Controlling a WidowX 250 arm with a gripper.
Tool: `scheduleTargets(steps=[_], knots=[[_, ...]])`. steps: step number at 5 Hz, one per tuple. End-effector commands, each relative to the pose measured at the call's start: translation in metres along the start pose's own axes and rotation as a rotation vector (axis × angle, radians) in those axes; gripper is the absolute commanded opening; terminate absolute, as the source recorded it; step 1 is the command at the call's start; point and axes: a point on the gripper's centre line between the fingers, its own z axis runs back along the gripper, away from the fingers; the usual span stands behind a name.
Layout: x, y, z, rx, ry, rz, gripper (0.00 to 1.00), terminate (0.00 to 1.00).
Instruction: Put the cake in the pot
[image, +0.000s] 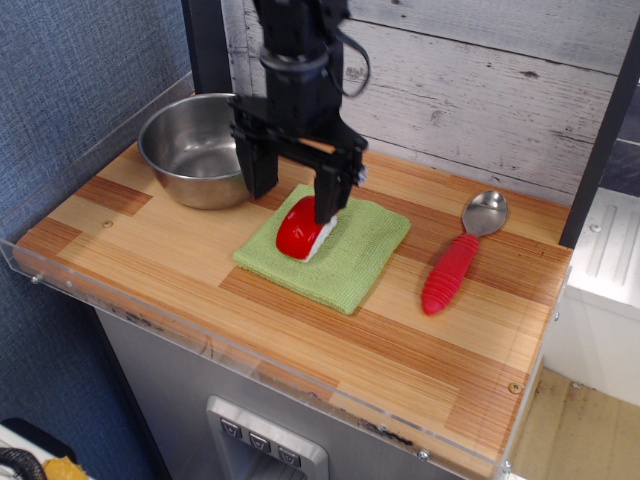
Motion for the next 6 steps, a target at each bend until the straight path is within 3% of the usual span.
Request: scheduleTargets(steps=[1, 3, 4, 6], knots=[[0.009, 0.005, -0.018, 0.039, -0.041, 0.05, 1.0, 0.0], [0.016, 0.004, -0.03, 0.045, -0.07, 0.016, 1.0, 0.0], [0.018, 0.004, -0.032, 0.048, -0.073, 0.01, 0.0, 0.0], [0.021, 0.008, -0.002, 0.021, -0.149, 0.021, 0.0, 0.0]])
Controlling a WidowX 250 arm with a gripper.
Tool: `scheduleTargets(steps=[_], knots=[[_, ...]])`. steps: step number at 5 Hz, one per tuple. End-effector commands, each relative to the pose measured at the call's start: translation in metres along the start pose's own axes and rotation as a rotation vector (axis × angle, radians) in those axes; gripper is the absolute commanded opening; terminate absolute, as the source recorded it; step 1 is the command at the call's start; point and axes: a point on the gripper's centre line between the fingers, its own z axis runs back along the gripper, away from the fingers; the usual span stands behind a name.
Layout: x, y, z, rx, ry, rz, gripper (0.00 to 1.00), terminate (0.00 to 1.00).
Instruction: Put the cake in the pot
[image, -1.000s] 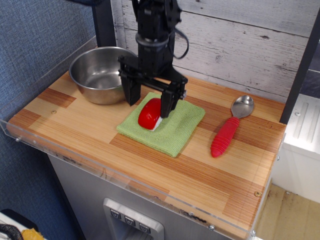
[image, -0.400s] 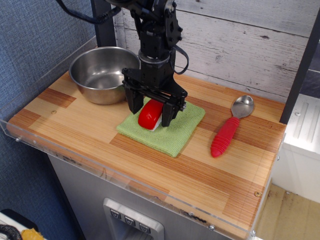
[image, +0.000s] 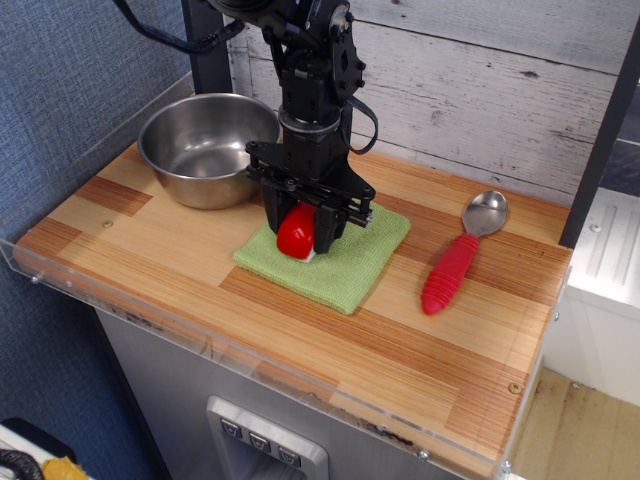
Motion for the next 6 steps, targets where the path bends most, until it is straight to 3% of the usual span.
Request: scheduleTargets(steps=[1, 2, 3, 4, 6], knots=[[0.02, 0.025, 0.067, -0.032, -0.137, 0.013, 0.0, 0.0], [0.024, 0.057, 0.088, -0.03, -0.147, 0.043, 0.0, 0.0], [0.023, 0.088, 0.087, -0.023, -0.144, 0.095, 0.0, 0.0], [0.031, 0.11, 0.073, -0.009, -0.108, 0.121, 0.0, 0.0], [0.038, 0.116, 0.038, -0.01, -0.03, 0.124, 0.0, 0.0]])
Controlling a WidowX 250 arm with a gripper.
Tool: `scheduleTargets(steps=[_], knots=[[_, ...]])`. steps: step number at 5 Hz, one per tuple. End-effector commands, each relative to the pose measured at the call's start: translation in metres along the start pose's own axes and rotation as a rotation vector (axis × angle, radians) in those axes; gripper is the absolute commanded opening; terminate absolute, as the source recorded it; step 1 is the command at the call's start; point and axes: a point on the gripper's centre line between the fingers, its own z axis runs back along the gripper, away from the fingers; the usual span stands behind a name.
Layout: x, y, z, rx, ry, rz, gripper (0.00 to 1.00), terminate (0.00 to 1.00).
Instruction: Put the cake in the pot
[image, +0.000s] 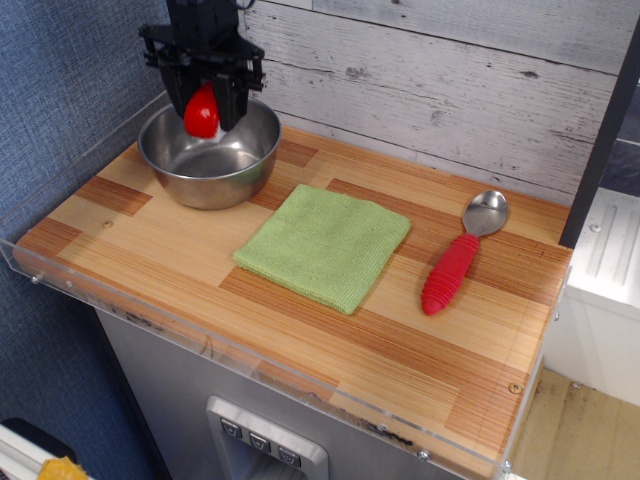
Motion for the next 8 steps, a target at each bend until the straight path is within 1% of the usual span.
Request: scheduleTargets(steps=[1, 2, 3, 4, 5, 6, 7, 8], knots=[[0.005, 0.0, -0.009, 0.018, 0.013, -0.013, 0.0, 0.0], [0.002, -0.003, -0.013, 0.026, 0.023, -0.035, 1.0, 0.0], [0.001, -0.004, -0.015, 0.026, 0.028, -0.034, 1.0, 0.0], [0.0, -0.007, -0.007, 0.035, 0.013, -0.043, 1.0, 0.0], [-0.003, -0.011, 0.021, 0.039, -0.049, -0.04, 1.0, 0.0], [-0.017, -0.021, 0.06, 0.001, -0.132, -0.025, 1.0, 0.0], [-0.027, -0.042, 0.073, -0.029, -0.146, -0.054, 1.0, 0.0], [-0.034, -0.07, 0.077, -0.066, -0.137, -0.105, 1.0, 0.0]])
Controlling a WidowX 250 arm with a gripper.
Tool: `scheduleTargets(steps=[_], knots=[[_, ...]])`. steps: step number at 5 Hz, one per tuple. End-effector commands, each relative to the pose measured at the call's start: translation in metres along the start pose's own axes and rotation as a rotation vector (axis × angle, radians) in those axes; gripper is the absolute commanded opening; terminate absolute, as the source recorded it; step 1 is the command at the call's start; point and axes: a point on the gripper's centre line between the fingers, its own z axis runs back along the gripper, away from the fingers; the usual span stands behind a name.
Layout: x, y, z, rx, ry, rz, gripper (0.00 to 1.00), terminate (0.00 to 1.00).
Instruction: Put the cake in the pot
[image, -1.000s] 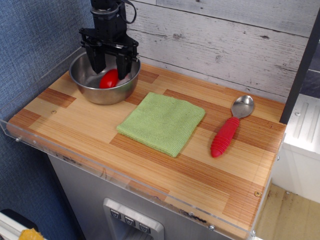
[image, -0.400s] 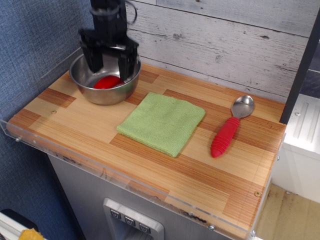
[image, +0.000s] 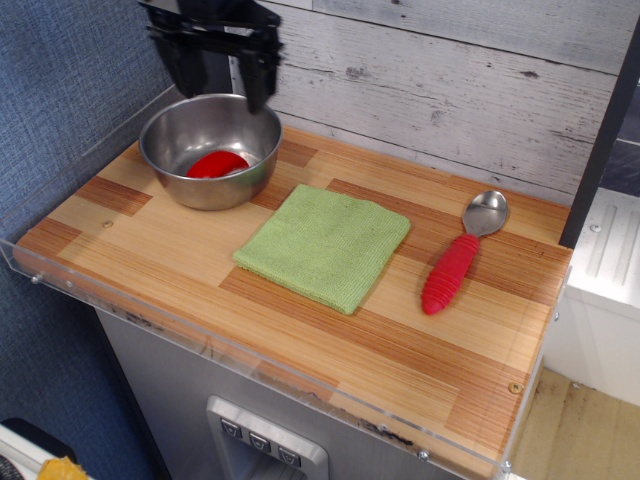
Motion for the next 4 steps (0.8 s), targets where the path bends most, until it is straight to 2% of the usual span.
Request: scheduleTargets(steps=[1, 4], knots=[[-0.0082, -0.0441, 0.0233, -0.016, -0.054, -0.124, 1.0, 0.0], [-0.0131, -0.0426, 0.0211, 0.016, -0.047, -0.124, 1.0, 0.0]])
